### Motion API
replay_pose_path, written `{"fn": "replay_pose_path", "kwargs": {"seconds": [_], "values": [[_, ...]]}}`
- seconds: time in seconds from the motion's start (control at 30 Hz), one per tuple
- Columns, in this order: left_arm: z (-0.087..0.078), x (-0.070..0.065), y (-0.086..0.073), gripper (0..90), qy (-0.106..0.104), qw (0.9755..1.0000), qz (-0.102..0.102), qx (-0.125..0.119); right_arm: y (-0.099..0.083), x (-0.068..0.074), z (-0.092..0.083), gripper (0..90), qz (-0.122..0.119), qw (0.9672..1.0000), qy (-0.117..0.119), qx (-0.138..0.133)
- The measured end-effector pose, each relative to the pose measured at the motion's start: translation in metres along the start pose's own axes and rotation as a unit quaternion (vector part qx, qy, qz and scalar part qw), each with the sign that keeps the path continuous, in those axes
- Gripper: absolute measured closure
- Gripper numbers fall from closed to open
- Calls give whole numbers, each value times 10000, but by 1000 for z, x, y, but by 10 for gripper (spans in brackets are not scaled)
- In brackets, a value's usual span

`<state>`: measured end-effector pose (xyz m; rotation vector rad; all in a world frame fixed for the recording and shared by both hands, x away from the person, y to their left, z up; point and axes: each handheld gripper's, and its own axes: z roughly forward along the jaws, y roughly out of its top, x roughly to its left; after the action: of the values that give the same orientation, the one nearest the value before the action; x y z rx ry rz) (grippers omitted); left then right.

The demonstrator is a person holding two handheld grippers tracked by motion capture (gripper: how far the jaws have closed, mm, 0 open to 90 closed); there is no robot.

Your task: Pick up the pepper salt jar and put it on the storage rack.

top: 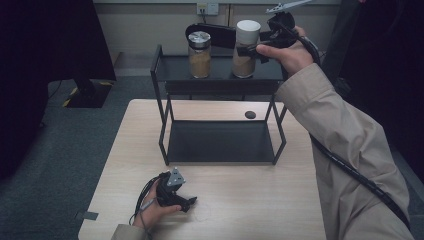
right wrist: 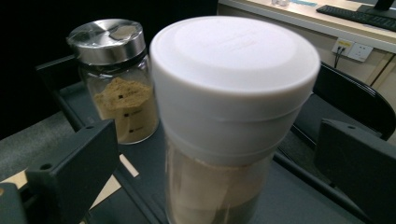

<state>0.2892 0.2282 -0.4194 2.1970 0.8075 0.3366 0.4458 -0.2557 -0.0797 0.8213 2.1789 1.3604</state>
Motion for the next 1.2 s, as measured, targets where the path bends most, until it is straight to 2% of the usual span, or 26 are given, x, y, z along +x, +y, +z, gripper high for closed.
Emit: {"fn": "replay_pose_path", "kwargs": {"seconds": [0.3,0.7,1.2], "values": [[0,0,0,0,5,10000,-1,-4,-6,2,-5,0,-32,10000,-53,-25],[0,0,-1,0,3,10000,-1,-18,-19,5,-9,0,-201,9998,25,-3],[0,0,0,0,3,10000,-1,-17,-42,8,-25,0,-300,9994,151,-92]]}}
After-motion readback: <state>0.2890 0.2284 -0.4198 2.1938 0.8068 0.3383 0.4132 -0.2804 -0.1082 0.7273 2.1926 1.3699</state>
